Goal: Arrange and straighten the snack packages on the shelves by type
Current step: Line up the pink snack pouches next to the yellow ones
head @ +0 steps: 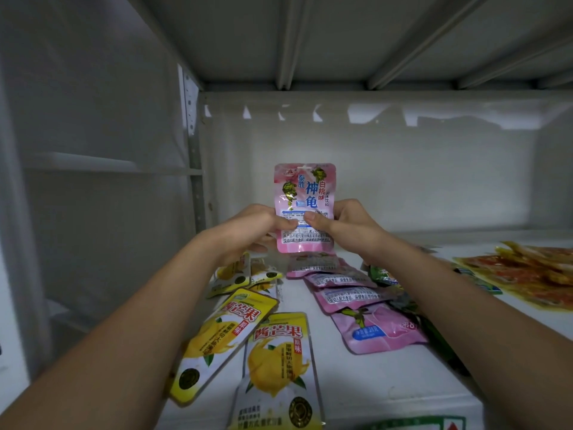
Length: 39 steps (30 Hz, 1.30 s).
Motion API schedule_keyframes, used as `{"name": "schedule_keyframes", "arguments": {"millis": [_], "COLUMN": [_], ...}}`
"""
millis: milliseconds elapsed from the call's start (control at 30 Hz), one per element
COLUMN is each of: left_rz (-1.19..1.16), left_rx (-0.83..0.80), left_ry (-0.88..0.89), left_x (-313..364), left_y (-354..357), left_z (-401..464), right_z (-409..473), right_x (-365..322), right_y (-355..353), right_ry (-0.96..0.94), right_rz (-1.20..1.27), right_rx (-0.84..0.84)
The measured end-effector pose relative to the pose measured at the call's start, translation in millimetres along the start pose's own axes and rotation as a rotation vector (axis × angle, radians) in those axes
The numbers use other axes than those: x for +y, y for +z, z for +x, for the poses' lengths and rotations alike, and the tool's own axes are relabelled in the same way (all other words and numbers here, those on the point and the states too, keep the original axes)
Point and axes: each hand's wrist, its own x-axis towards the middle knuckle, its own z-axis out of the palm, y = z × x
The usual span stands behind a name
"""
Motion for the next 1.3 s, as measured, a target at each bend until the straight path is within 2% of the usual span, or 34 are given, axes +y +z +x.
{"name": "schedule_keyframes", "arguments": {"millis": [300, 433, 533, 733, 967, 1067, 1233, 1300], "left_rz": [-0.026, 0.011, -0.001, -0.018, -0.215, -0.254, -0.276, -0.271], "left_rx": [0.023, -0.010, -0.024, 0.058, 0.085, 0.131, 0.148, 0.174], "left_ry": [0.024, 0.016, 0.014, 0.003, 0.064, 0.099, 0.152, 0.165], "left_x": [1.4, 2.9, 3.1, 0.5, 1.8, 0.4, 0.9, 1.2], "left_y": [0.9, 0.9, 1.6, 2.4, -1.0, -2.3, -4.8, -3.8], "left_z": [-3.1, -3.0, -3.1, 2.0, 1.6, 1.8, 2.3, 2.0], "right_z": [-0.4, -0.1, -0.1, 0.7, -1.0, -1.5, 2.8, 0.5], "right_x": [-1.8, -3.1, -3.2, 2.2, 0.0, -2.2, -6.2, -5.7], "right_y": [2.0, 0.0, -2.4, -5.2, -3.2, -1.9, 1.7, 1.0], "right_ry": [-0.017, 0.041, 0.052, 0.035, 0.017, 0.009, 0.092, 0.054], "right_rz": [0.017, -0.020, 0.010, -0.019, -0.072, -0.031, 0.173, 0.126], "right_rx": [-0.023, -0.022, -0.078, -0.081, -0.146, -0.127, -0.088, -0.123]}}
